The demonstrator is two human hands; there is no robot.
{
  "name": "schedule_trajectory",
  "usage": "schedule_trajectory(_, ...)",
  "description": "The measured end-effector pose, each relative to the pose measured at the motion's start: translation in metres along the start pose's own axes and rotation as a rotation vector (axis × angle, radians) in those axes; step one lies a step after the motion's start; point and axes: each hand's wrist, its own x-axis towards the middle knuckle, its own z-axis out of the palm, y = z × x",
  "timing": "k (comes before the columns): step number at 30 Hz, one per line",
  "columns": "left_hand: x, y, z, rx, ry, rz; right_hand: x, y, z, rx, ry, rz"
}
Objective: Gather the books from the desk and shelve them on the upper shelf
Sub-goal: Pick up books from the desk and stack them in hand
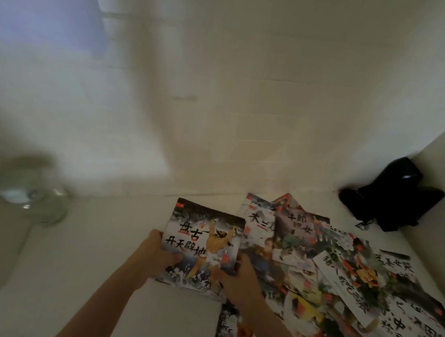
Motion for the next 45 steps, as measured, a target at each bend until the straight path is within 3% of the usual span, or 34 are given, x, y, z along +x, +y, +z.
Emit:
schedule_trajectory(7,-0.058,0.061,-0.060,-0.247,0.015,0.315,-0.035,-0.077,-0.003,-0.010,0.092,-0.262)
schedule_trajectory(15,-0.209,0.105,-0.153,-0.386,0.371,0.679,-0.129,-0.215,-0.016,-0.137,0.052,-0.873)
schedule_trajectory(22,-0.359,0.122,-0.221,-0.355,0.764,0.953,-0.234,-0.317,0.002,0.033,-0.170,-1.221)
schedule_trajectory(29,-0.436,0.219,-0.273,-0.274,0.945,1.150,-0.290,-0.439,-0.039,0.074,-0.107,-1.515)
schedule_trajectory(36,-0.422,0.344,-0.302,-0.219,0.964,1.234,-0.272,-0.556,-0.099,-0.025,0.102,-1.497)
schedule_trajectory(40,-0.389,0.384,-0.309,-0.218,0.955,1.176,-0.230,-0.593,-0.107,-0.090,0.090,-1.380)
schedule_trajectory(45,-0.369,0.376,-0.327,-0.102,0.825,1.050,-0.186,-0.614,-0.108,-0.170,0.001,-1.288)
